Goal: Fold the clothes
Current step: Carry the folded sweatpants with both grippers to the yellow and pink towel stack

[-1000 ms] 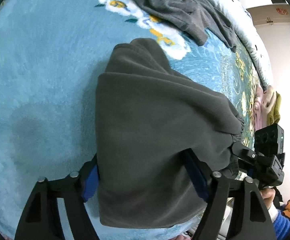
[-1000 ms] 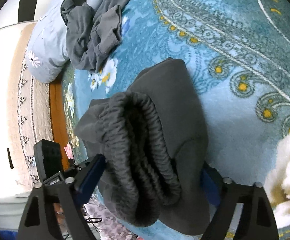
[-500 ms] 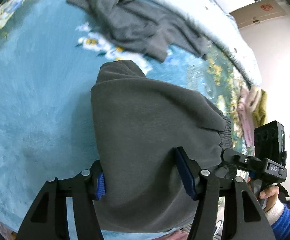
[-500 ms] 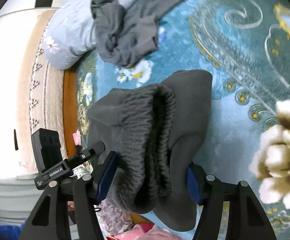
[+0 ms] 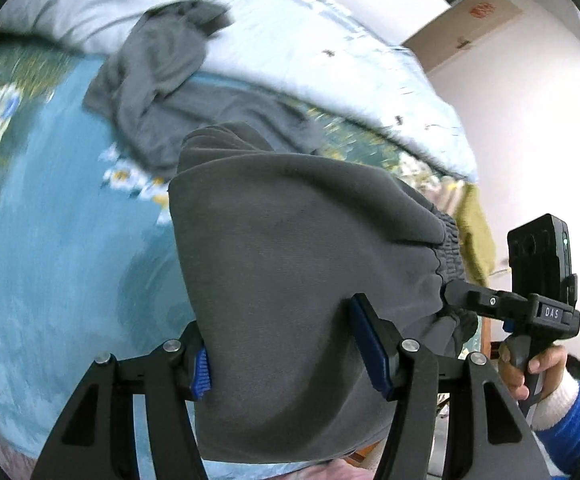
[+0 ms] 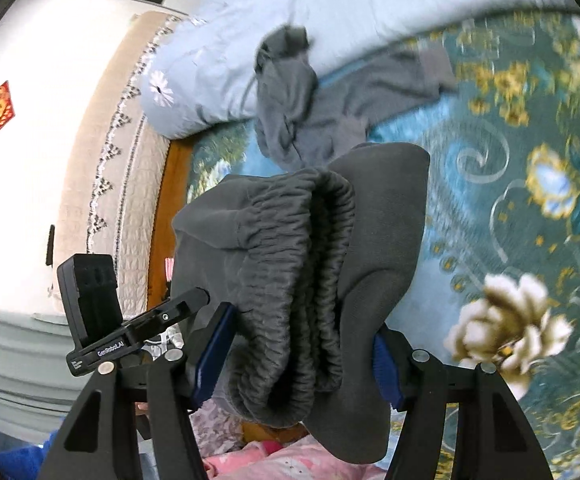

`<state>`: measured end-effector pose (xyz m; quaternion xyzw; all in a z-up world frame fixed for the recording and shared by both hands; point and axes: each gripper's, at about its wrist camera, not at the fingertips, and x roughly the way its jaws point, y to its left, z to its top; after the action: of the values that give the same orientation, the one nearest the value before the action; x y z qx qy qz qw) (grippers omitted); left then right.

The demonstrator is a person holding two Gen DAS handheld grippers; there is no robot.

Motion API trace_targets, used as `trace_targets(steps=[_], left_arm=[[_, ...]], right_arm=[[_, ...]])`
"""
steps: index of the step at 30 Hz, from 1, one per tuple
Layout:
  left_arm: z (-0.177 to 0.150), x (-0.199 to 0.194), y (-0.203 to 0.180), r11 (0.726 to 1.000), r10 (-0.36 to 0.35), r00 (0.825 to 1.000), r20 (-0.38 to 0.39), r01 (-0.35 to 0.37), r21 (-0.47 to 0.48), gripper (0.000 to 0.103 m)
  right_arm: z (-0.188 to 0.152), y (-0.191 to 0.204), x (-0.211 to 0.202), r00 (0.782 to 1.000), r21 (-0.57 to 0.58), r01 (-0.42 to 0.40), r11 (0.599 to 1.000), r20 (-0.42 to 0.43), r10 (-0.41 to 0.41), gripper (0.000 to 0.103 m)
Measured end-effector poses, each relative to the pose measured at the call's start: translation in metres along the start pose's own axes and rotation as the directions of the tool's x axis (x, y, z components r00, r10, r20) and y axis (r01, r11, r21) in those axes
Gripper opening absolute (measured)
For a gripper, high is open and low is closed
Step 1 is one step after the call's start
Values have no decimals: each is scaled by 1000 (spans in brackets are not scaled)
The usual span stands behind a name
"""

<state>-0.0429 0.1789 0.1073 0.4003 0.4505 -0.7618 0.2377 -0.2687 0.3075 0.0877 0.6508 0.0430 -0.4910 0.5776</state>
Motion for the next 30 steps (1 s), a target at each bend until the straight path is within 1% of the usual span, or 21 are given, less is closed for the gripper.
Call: trace_targets(steps=[6, 8, 11, 14, 17, 18, 19, 22, 25, 26, 29, 30], left_arm=[[30, -23, -32, 992, -53, 998, 41, 48, 121, 62], [41, -32, -44, 983, -81, 995, 59, 70, 171, 62], [55, -41, -61, 965, -119, 991, 64, 100, 241, 62], [69, -45, -82, 940, -158, 986, 49, 135, 314, 62], [82, -45, -106, 910, -192, 981, 23, 170, 378, 62], [85, -44, -116, 898, -204, 979, 10, 183, 400, 62], [89, -42, -130, 880, -218, 976, -9, 201, 431, 62], [91, -31, -164, 835, -250, 967, -59, 246, 493, 62], [87, -13, -205, 792, -249, 960, -126, 277, 545, 62], [85, -7, -221, 773, -246, 959, -143, 283, 568, 62], [79, 11, -255, 735, -250, 950, -186, 311, 602, 62], [77, 19, -266, 727, -246, 949, -199, 316, 610, 62]], right_arm=[[6, 23, -43, 993, 2, 31, 1000, 116, -31, 66], [8, 32, -58, 987, 5, 41, 999, 158, -41, 66], [10, 46, -83, 971, 5, 60, 998, 230, -59, 66], [5, 55, -108, 946, 25, 77, 997, 312, -81, 66], [-7, 60, -135, 914, 63, 88, 994, 391, -106, 66], [-13, 59, -144, 901, 81, 91, 993, 418, -117, 66], [-19, 57, -153, 889, 101, 91, 991, 439, -127, 66], [-43, 45, -180, 850, 178, 85, 980, 501, -165, 66], [-68, 29, -204, 811, 249, 72, 966, 549, -202, 66], [-76, 23, -212, 799, 271, 67, 960, 562, -214, 66], [-95, 0, -233, 776, 328, 43, 944, 584, -239, 66], [-100, -9, -240, 768, 344, 35, 938, 592, -246, 66]])
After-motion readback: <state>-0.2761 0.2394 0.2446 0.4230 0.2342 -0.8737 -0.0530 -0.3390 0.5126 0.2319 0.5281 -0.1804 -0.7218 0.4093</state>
